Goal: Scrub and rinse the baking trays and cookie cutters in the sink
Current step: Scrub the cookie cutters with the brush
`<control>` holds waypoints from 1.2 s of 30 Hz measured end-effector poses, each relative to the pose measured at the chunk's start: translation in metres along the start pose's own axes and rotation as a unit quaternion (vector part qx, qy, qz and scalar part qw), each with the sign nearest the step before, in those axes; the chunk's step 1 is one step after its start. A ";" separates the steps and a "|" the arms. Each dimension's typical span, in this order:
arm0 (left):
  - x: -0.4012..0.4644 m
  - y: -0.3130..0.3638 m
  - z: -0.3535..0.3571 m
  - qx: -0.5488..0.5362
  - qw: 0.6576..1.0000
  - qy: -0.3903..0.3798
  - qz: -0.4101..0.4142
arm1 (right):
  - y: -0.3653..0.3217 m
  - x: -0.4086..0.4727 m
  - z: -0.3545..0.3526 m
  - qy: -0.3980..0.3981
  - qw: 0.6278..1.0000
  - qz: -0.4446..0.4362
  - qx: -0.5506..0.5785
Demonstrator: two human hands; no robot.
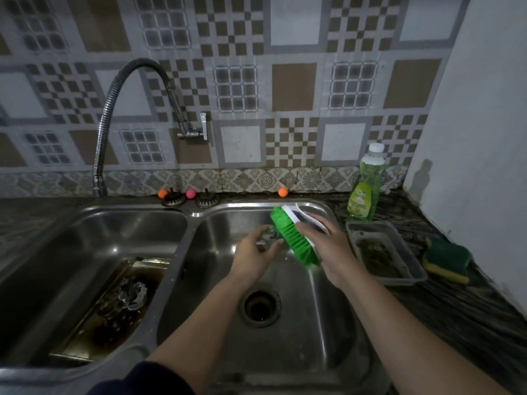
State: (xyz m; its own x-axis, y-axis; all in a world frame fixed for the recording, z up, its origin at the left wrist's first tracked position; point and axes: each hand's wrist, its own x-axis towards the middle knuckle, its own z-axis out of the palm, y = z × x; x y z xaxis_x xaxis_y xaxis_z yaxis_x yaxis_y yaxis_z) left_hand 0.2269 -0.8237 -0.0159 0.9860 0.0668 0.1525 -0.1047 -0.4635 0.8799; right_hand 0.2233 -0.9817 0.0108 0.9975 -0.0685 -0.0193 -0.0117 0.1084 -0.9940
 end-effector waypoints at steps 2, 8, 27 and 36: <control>0.003 -0.003 0.001 -0.043 0.999 -0.007 -0.022 | 0.003 0.004 -0.001 -0.022 0.999 0.020 0.035; 0.014 0.002 -0.021 -0.371 0.919 -0.049 -0.121 | 0.002 -0.014 -0.003 -0.012 0.994 -0.061 -0.087; 0.005 -0.044 -0.109 -0.409 0.893 0.031 -0.185 | 0.005 -0.035 0.127 -0.061 0.930 -0.189 -0.310; -0.028 -0.122 -0.206 0.117 0.981 0.065 -0.141 | 0.011 -0.039 0.206 -0.031 0.920 -0.162 -0.357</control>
State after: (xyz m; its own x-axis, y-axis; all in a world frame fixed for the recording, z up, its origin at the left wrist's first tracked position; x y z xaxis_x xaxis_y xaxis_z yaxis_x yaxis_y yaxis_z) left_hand 0.1856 -0.5869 -0.0351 0.9452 0.3263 -0.0135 0.2181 -0.5996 0.7700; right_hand 0.1990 -0.7733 0.0227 0.9587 0.0766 0.2738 0.2653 -0.5875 -0.7645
